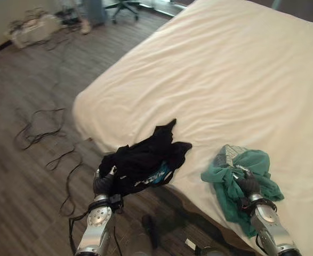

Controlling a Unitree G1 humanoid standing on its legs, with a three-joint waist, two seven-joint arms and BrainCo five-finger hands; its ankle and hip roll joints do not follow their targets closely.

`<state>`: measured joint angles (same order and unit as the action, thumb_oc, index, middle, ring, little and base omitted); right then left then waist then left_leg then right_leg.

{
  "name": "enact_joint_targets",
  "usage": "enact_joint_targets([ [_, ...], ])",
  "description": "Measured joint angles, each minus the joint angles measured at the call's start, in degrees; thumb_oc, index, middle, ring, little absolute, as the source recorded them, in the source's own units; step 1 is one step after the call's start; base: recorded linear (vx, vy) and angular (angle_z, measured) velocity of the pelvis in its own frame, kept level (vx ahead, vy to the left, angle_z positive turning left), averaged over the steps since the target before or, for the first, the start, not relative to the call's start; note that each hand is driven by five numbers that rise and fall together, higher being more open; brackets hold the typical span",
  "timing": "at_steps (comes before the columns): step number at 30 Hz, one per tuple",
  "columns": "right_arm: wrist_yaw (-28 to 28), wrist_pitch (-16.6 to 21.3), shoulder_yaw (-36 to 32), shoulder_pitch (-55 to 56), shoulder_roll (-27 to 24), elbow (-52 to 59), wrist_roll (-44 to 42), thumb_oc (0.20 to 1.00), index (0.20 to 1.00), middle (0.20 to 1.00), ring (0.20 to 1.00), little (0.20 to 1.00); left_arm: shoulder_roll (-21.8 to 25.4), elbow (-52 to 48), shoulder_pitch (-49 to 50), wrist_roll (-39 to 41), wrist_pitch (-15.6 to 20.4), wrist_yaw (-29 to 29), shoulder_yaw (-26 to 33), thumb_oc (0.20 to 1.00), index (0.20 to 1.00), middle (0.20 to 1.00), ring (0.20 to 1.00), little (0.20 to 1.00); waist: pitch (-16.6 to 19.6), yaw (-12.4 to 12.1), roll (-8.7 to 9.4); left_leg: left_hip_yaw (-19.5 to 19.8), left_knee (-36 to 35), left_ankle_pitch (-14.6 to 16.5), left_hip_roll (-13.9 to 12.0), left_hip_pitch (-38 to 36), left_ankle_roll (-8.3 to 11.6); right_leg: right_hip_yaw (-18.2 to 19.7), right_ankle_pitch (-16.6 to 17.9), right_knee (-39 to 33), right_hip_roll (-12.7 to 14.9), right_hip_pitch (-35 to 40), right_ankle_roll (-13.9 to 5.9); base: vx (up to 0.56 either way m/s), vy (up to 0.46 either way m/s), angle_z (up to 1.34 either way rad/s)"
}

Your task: Tidy up the quilt and then pick up the clothes from the bed and put them into the laundry hamper.

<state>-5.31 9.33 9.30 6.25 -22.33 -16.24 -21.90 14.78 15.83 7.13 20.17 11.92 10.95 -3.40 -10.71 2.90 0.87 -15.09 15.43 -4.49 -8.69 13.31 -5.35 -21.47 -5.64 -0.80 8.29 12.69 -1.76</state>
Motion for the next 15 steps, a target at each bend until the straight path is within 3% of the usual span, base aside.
enact_joint_targets([
  [1,-0.72,0.30,-3.28,4.31,-0.57,-1.36,2.14,0.200,0.200,0.200,0.200,0.200,0.79,-0.15,-2.04,0.40,-0.60,-3.45,-4.08,0.200,0.200,0.200,0.200,0.200,0.65,0.82,-2.26,-4.80,0.27,-1.70,1.60,-0.71,-3.10,-5.65,-1.55,2.81,0.05,2.74,-2.29,-0.03,0.525,3.11],
  [2,-0.44,-0.01,-2.83,4.87,-2.33,-4.24,3.12,0.200,0.200,0.200,0.200,0.200,8.16,-0.29,-3.96,1.36,-2.00,-9.64,-13.34,0.200,0.200,0.200,0.200,0.200,1.24,3.54,-2.39,-5.95,-0.93,-1.79,1.75,-0.37,-3.31,-9.64,-1.67,6.17,0.18,3.53,-2.16,0.00,0.256,3.47],
  [3,-0.57,-1.30,-3.30,5.12,-5.63,-4.83,4.05,0.200,0.200,0.200,0.200,0.200,25.79,-11.64,-10.09,2.35,-6.19,-20.92,-29.80,0.200,0.200,0.200,0.200,0.200,1.96,4.12,-4.71,-4.30,-5.62,0.07,2.19,-0.24,-2.17,-8.36,-4.78,12.52,1.13,-1.82,-2.46,0.01,0.225,2.39],
  [4,0.28,-2.03,-6.24,4.04,-5.62,-3.87,3.94,0.200,0.200,0.200,0.200,0.200,23.55,-9.69,-7.62,0.68,0.10,-26.39,-21.04,0.200,0.200,0.200,0.200,0.200,2.23,2.55,-5.07,-2.64,-7.68,1.28,3.05,-0.14,1.26,-6.91,-5.07,11.69,2.42,-4.27,-3.82,0.06,0.398,1.76],
  [5,-0.37,-0.47,-12.99,5.05,-0.50,-3.02,3.74,0.200,0.200,0.200,0.200,0.200,0.04,4.01,-7.68,2.58,3.86,-20.07,4.49,0.200,0.200,0.200,0.200,0.200,2.43,2.44,-3.61,0.21,-8.41,0.64,5.94,0.37,2.69,-6.26,-3.19,8.68,3.80,-1.76,-3.29,-0.03,0.382,1.28],
  [6,-1.44,-0.19,-12.94,8.34,0.59,-1.49,3.91,0.200,0.200,0.200,0.200,0.200,-4.83,7.54,-9.61,4.35,3.76,-14.63,9.96,0.200,0.200,0.200,0.200,0.200,2.98,1.31,-1.72,2.04,-7.43,1.57,8.25,1.85,3.04,-9.16,-1.64,6.42,3.35,0.92,-2.69,0.03,0.339,1.71],
  [7,-1.96,-1.27,-11.77,9.23,1.28,-0.10,4.56,0.200,0.200,0.200,0.200,0.200,-3.43,10.17,-9.11,4.75,2.90,-10.01,10.64,0.200,0.200,0.200,0.200,0.200,2.95,-0.99,-0.67,1.48,-6.36,4.17,8.44,3.81,1.94,-14.47,-1.81,8.65,3.21,0.04,-2.95,-0.01,0.166,1.62],
  [8,-2.03,-1.23,-11.51,10.38,1.24,1.28,5.44,0.200,0.200,0.200,0.200,0.200,-2.07,10.68,-7.87,4.54,1.84,-8.74,9.64,0.200,0.200,0.200,0.200,0.200,2.88,-1.42,-0.93,2.74,-7.02,4.46,7.93,3.51,1.70,-16.35,-1.80,12.11,3.74,-0.84,-2.78,0.11,0.196,1.79],
  [9,-1.91,-0.68,-11.06,12.15,0.93,2.72,6.27,0.200,0.200,0.200,0.200,0.200,-0.62,10.79,-5.00,4.27,1.37,-7.16,7.79,0.200,0.200,0.200,0.200,0.200,2.85,-1.59,-1.75,6.92,-9.08,-0.24,8.52,1.81,-0.11,-15.09,-1.65,21.08,4.83,-2.62,-1.34,0.14,0.272,1.59],
  [10,-1.80,-0.84,-10.97,12.38,1.54,3.17,6.29,0.200,0.200,0.200,0.200,0.200,0.04,10.63,-3.64,4.29,1.39,-6.27,7.39,0.200,0.200,0.200,0.200,0.200,2.87,-1.79,-1.77,10.24,-10.93,-0.53,9.55,0.30,-0.58,-11.21,-3.18,24.19,3.85,-3.31,-0.68,0.22,0.375,1.78],
  [12,-1.14,-0.78,-9.21,11.41,3.30,3.99,6.31,0.200,0.200,0.200,0.200,0.200,1.55,10.27,-0.76,4.30,1.49,-4.53,5.93,0.200,0.200,0.200,0.200,0.200,2.54,-2.30,-3.26,15.32,-15.11,-1.95,10.06,-3.30,-1.14,1.54,-5.05,26.84,-2.52,-4.21,-2.00,0.25,0.317,1.23],
  [13,-0.96,-0.49,-8.88,10.11,3.92,3.73,6.30,0.200,0.200,0.200,0.200,0.200,1.91,10.35,-0.59,4.31,1.27,-4.15,5.18,0.200,0.200,0.200,0.200,0.200,2.42,-2.04,-4.26,17.29,-15.59,-2.18,9.78,-3.65,-0.81,8.33,-6.04,25.90,-6.38,-4.26,-1.75,0.15,0.163,1.23],
  [14,-0.96,0.12,-8.94,8.70,4.61,2.79,6.30,0.200,0.200,0.200,0.200,0.200,1.30,10.36,-1.59,4.28,1.21,-3.86,2.57,0.200,0.200,0.200,0.200,0.200,2.25,-1.61,-6.27,21.95,-17.69,-3.61,9.40,-4.53,-0.71,12.81,-9.06,23.54,-11.93,-3.95,-0.53,0.07,0.054,1.31],
  [15,-1.01,0.08,-8.88,7.67,4.72,1.38,6.30,0.200,0.200,0.200,0.200,0.200,1.44,10.29,-2.29,4.14,1.18,-3.91,0.74,0.200,0.200,0.200,0.200,0.200,1.88,-1.43,-7.32,23.99,-19.27,-5.21,9.15,-5.34,-0.20,12.24,-10.37,21.33,-13.52,-3.73,0.01,0.10,0.037,1.29],
])
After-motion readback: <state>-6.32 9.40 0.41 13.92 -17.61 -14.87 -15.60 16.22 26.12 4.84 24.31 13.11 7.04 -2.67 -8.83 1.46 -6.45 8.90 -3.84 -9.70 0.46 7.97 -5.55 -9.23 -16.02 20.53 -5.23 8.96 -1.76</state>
